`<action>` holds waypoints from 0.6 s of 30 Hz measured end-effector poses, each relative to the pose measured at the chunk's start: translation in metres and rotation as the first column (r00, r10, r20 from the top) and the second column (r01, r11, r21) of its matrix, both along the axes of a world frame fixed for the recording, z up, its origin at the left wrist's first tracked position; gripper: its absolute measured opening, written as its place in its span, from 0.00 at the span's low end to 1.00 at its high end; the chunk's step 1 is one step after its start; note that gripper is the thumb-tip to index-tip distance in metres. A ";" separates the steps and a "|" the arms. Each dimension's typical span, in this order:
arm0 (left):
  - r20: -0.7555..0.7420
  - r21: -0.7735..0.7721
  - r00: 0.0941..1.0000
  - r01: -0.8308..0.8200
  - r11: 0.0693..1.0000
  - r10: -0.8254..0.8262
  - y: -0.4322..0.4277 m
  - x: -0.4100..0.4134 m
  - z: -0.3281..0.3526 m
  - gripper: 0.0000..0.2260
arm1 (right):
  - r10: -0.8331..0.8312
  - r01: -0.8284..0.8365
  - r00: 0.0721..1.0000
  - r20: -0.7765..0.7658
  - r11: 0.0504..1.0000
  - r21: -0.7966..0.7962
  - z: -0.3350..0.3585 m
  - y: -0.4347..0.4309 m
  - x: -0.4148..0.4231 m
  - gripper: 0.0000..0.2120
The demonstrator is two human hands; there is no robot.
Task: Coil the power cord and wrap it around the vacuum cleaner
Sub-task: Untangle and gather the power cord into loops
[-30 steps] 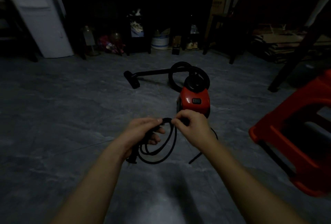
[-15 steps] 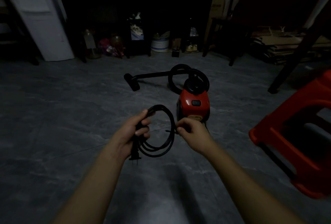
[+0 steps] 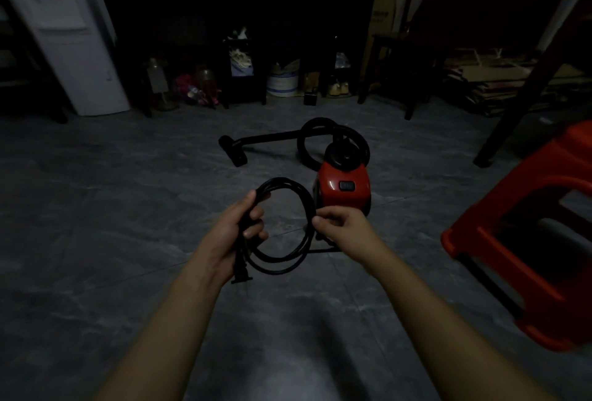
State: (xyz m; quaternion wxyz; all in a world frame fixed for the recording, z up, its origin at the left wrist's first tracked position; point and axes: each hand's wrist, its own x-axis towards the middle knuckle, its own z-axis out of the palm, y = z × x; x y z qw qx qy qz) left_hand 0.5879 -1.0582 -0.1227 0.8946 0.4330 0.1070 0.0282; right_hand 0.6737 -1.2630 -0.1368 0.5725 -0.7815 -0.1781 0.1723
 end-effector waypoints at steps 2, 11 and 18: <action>-0.018 0.082 0.997 -0.069 0.994 0.071 0.000 0.001 -0.003 0.13 | -0.001 0.001 1.000 -0.008 1.000 -0.009 0.000 0.000 -0.001 0.11; 0.036 0.515 0.959 -0.258 0.817 0.280 -0.018 0.001 -0.001 0.09 | -0.041 0.045 0.992 0.116 0.998 -0.040 -0.010 0.004 0.000 0.10; 0.180 0.663 0.955 -0.295 0.688 0.237 -0.021 -0.005 -0.008 0.08 | -0.075 0.077 0.987 0.145 0.997 -0.005 -0.010 0.000 0.003 0.07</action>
